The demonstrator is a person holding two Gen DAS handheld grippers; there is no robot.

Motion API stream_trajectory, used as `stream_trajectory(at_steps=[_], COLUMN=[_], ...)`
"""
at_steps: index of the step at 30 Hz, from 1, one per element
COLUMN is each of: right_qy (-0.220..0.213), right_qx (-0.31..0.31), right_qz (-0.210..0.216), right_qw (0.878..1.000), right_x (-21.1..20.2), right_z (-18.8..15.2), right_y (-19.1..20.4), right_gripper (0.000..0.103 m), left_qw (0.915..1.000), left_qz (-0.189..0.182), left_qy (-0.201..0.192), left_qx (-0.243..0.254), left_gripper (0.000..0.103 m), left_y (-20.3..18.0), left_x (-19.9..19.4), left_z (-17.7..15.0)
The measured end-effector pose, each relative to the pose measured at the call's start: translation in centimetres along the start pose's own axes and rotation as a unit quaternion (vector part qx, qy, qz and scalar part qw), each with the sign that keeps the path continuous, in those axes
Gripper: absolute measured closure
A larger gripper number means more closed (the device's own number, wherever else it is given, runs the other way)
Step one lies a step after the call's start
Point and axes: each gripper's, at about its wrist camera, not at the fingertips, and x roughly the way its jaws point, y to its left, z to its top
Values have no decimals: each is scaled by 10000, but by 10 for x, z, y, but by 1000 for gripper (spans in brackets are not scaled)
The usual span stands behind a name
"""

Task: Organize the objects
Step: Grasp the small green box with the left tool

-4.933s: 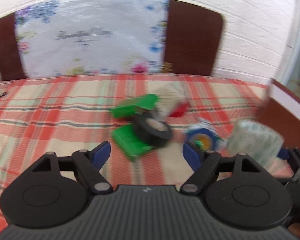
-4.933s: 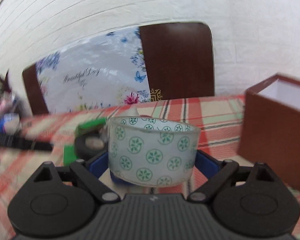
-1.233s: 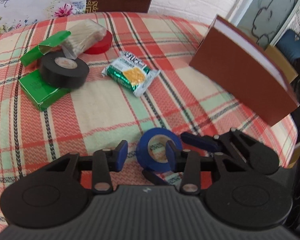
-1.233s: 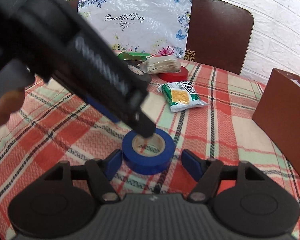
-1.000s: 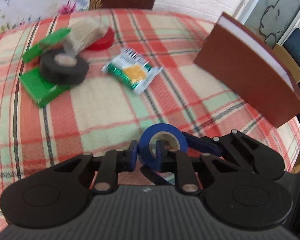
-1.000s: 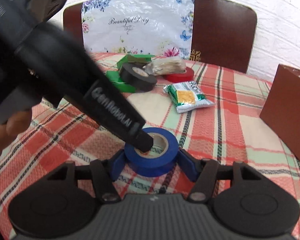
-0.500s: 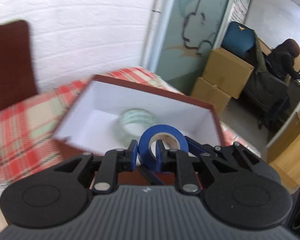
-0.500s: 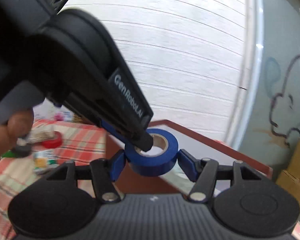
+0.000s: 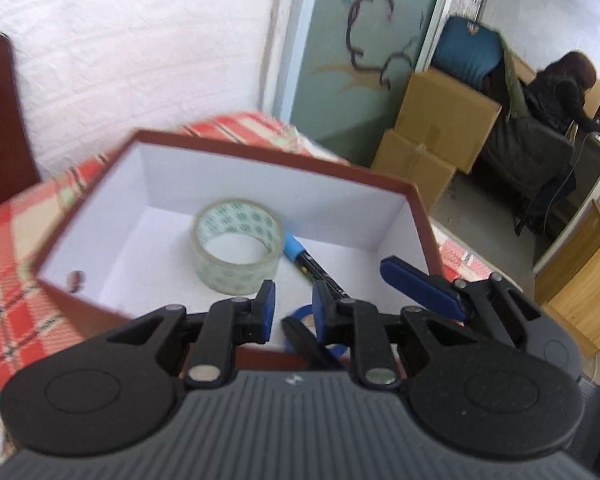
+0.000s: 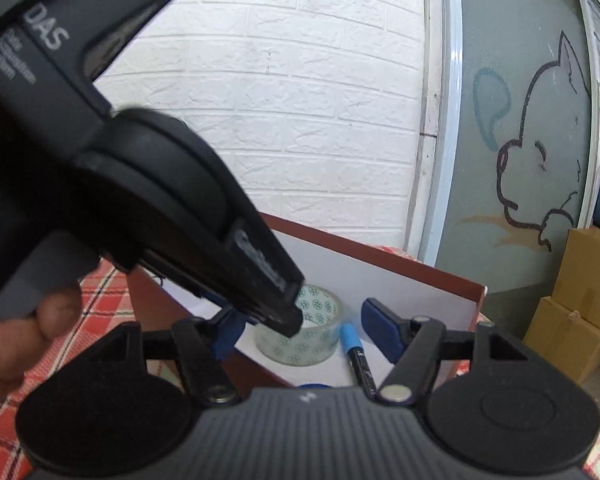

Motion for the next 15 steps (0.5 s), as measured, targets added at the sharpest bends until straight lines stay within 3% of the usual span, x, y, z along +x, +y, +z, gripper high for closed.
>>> stream_trajectory(at_steps=[4, 7, 12, 15], right_qy=[-309, -361, 163, 533], right_qx=[-73, -207, -556, -642], right_qz=[211, 631, 1439, 2050], right_qw=[9993, 9971, 9879, 9752], right_x=[-19, -26, -16, -9], right_z=[-2, -4, -14, -18], right_y=[22, 51, 117, 162], right_gripper=[36, 35, 35, 36], left_qw=[9990, 9968, 9864, 9736], left_qz=[186, 579, 1346, 1651], left_qy=[-366, -433, -101, -71], left_qx=[-155, -334, -935, -1577], left_gripper=[71, 71, 71, 71], left_y=[31, 64, 136, 183], left_x=[-41, -66, -96, -119], left_z=[-22, -47, -97, -124])
